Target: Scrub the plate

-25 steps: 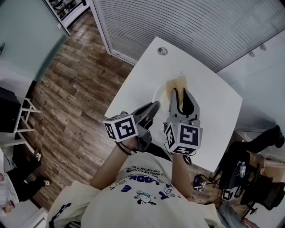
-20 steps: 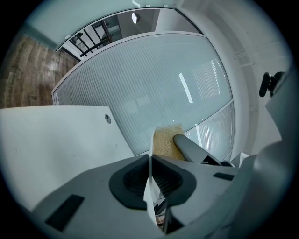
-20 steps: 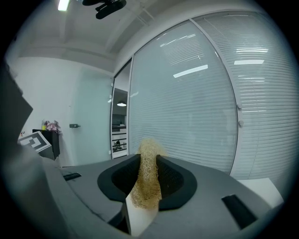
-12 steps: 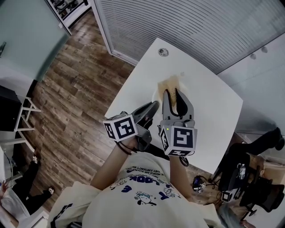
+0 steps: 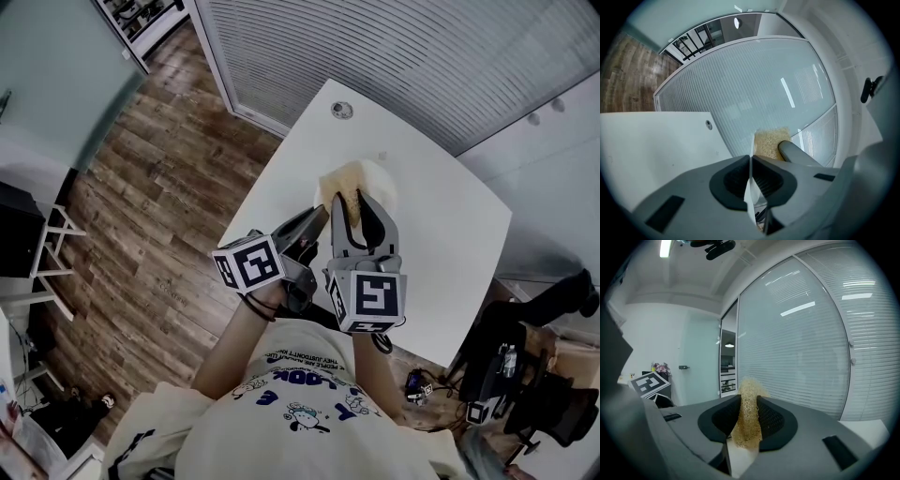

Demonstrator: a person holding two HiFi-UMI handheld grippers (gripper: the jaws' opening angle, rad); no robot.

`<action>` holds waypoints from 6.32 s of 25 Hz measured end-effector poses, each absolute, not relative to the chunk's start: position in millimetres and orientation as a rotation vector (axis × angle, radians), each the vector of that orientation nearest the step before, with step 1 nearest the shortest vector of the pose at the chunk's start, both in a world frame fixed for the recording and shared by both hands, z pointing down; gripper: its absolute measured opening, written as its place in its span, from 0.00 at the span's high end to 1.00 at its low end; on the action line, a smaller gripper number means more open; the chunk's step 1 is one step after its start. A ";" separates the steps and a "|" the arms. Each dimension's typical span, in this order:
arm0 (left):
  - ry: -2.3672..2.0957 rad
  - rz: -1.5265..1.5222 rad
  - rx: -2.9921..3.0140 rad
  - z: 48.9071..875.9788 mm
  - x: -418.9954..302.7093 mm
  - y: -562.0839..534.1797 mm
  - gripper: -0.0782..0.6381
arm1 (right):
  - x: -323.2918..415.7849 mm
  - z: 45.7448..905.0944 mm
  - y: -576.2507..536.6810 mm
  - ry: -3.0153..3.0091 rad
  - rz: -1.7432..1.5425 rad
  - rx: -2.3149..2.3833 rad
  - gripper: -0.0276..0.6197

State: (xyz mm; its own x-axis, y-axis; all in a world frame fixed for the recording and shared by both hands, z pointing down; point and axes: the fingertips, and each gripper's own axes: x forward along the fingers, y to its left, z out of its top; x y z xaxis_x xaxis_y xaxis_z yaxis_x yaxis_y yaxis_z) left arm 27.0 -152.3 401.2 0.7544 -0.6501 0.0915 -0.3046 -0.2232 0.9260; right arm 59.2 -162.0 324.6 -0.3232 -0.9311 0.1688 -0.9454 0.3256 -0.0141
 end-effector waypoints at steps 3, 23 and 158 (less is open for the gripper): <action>-0.749 -0.403 1.814 399.7 23.6 -157.8 0.84 | 59.1 325.5 -162.5 -2.456 0.175 1.735 0.80; -0.793 -0.472 1.811 388.2 5.2 -174.3 0.84 | 59.9 333.4 -151.5 -2.456 0.192 1.696 0.80; -0.689 -0.418 1.804 393.6 23.6 -164.1 0.84 | 60.4 322.4 -168.0 -2.457 0.134 1.741 0.80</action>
State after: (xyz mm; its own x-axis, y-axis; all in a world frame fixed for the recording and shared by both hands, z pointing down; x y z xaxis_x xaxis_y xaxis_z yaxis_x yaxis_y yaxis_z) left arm 23.6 -164.1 393.6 0.7681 -0.6383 0.0511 -0.2490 -0.2242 0.9422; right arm 60.4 -168.0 322.4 -0.3273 -0.9321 0.1550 -0.9435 0.3314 0.0012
